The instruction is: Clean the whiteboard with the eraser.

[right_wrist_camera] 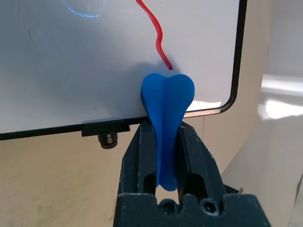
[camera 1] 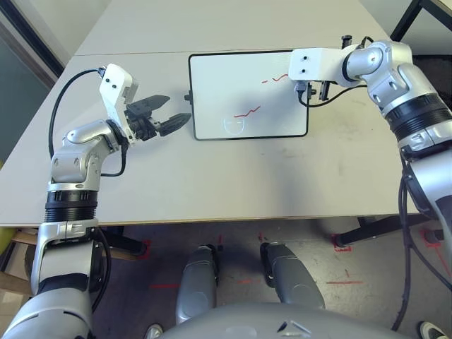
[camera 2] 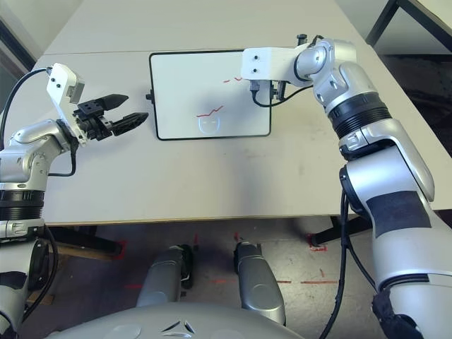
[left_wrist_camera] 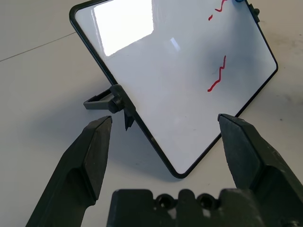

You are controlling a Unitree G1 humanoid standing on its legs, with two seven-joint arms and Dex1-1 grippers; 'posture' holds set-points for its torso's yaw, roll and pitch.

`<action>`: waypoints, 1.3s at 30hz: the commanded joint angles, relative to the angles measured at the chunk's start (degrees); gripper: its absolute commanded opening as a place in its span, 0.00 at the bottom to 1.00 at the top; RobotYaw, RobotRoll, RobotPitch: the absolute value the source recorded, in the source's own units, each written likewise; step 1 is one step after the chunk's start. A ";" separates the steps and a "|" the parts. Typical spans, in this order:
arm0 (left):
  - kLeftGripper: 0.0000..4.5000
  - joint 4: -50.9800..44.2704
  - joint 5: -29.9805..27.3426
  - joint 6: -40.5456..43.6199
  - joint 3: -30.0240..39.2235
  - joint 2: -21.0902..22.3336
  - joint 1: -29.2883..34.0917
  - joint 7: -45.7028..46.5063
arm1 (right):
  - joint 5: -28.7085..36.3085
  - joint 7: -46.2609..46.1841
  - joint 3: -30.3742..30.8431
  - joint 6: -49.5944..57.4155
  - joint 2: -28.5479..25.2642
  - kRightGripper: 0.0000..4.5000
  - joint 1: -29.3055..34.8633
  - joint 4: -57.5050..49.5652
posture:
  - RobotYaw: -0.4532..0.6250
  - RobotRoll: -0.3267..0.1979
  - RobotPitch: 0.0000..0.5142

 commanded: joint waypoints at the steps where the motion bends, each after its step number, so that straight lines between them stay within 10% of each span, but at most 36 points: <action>1: 1.00 -0.95 0.33 0.59 -0.37 0.72 0.62 -0.43 | -0.58 -0.94 -0.32 -0.85 0.72 0.08 -1.33 3.10 | 0.25 0.62 0.33; 39: 1.00 -5.20 -0.46 2.51 1.26 0.84 3.95 1.25 | -2.41 -2.43 1.14 -4.40 9.33 0.08 -4.71 12.31 | 0.29 0.62 0.35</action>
